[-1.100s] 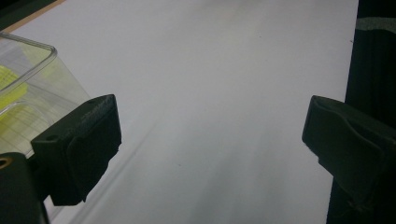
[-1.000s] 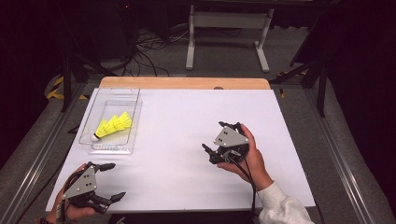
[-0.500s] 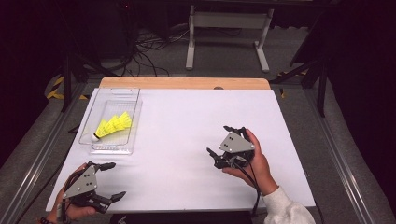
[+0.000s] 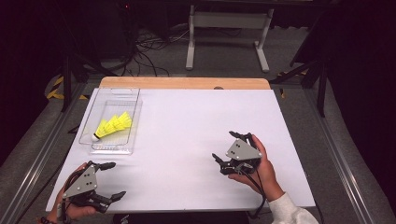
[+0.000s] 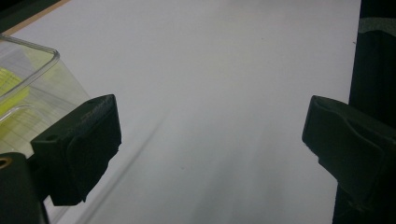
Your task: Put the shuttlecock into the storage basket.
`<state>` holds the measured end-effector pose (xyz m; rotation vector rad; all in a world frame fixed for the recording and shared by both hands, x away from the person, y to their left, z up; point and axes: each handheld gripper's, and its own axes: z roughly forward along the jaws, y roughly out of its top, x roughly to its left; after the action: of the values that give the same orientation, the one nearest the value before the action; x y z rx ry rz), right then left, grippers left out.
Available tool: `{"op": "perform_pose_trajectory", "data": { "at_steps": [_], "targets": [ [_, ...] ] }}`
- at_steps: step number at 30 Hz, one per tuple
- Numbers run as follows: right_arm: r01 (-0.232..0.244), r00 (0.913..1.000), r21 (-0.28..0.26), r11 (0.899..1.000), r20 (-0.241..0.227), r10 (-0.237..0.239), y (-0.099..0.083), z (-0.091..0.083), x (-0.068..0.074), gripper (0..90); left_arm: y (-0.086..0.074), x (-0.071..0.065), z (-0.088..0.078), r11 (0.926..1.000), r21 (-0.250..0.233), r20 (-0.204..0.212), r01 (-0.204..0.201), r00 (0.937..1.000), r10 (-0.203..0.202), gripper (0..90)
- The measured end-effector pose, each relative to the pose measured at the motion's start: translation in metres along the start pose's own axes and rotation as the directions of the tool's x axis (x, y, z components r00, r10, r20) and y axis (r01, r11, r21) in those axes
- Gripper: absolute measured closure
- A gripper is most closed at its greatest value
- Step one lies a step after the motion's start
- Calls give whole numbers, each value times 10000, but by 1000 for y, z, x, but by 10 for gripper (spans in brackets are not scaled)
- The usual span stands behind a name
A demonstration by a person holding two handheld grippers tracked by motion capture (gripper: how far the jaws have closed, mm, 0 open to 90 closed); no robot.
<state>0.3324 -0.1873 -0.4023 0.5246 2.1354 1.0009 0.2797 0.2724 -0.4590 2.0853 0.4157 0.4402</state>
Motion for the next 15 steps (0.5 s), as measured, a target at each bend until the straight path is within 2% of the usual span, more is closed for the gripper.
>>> {"op": "perform_pose_trajectory", "data": {
  "at_steps": [15],
  "targets": [
    [-149, 9998, 73, 9999, 99, 149, -17, -9, 0, 128, 0, 1, 0, 10000, 10, -23, -42, 10000, 42, 57]
  ]
}}
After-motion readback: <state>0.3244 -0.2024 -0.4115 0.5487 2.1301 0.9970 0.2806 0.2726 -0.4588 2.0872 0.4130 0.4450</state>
